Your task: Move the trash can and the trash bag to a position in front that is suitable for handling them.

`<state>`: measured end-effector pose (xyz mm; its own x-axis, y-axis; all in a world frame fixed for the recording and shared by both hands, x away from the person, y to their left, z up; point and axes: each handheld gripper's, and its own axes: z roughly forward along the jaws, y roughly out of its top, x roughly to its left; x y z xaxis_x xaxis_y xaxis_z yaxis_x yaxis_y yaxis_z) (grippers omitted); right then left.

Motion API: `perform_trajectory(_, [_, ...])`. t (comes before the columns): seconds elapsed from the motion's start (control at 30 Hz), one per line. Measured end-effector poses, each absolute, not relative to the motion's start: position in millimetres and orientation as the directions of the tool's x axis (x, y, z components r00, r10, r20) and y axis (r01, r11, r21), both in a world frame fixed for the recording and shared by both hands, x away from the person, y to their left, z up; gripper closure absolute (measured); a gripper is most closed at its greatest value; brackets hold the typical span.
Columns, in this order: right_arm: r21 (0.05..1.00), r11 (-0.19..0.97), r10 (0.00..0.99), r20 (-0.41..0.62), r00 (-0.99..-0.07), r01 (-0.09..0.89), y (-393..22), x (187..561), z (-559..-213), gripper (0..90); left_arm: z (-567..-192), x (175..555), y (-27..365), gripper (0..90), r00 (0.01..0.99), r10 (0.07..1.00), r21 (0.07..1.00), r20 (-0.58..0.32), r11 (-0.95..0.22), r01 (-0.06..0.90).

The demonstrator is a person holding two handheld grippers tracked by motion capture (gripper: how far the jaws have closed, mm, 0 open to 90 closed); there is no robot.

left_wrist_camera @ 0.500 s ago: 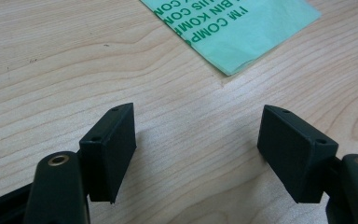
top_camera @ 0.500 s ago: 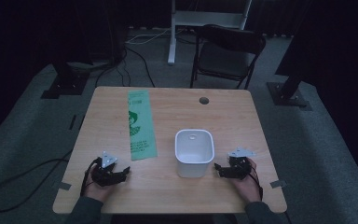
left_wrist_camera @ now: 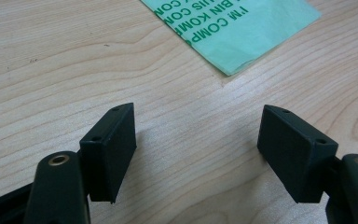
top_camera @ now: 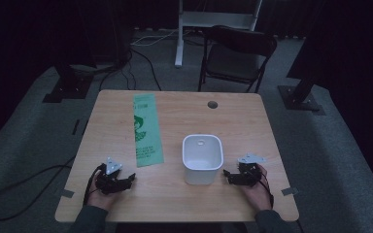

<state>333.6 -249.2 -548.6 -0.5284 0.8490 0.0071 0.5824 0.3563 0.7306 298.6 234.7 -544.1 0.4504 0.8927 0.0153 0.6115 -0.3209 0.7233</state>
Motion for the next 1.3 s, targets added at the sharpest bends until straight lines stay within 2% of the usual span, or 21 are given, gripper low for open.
perform_trajectory(0.33, [0.731,0.356,0.849,0.007,-0.528,0.583,-249.1,333.7,-548.6,18.5,-543.6,300.1,233.0,28.0,0.476,0.879,0.719,0.015,-0.341,0.605])
perform_trajectory(0.37, [0.731,0.356,0.849,0.008,-0.528,0.583,-249.1,333.7,-548.6,18.5,-543.0,299.9,232.8,28.9,0.472,0.881,0.719,0.014,-0.337,0.608])
perform_trajectory(0.43, [0.731,0.356,0.849,0.007,-0.528,0.583,-249.1,333.7,-548.6,18.5,-541.6,299.4,231.9,39.2,0.469,0.883,0.72,0.015,-0.335,0.608])
perform_trajectory(0.87, [0.731,0.355,0.85,0.007,-0.526,0.583,-248.9,333.7,-548.6,18.5,-528.7,310.1,214.7,46.4,0.507,0.861,0.727,0.029,-0.366,0.581])
perform_trajectory(1.3, [0.731,0.354,0.851,0.007,-0.525,0.584,-248.8,333.7,-548.6,18.5,-531.1,341.1,185.0,45.3,0.566,0.822,0.726,0.059,-0.424,0.541])
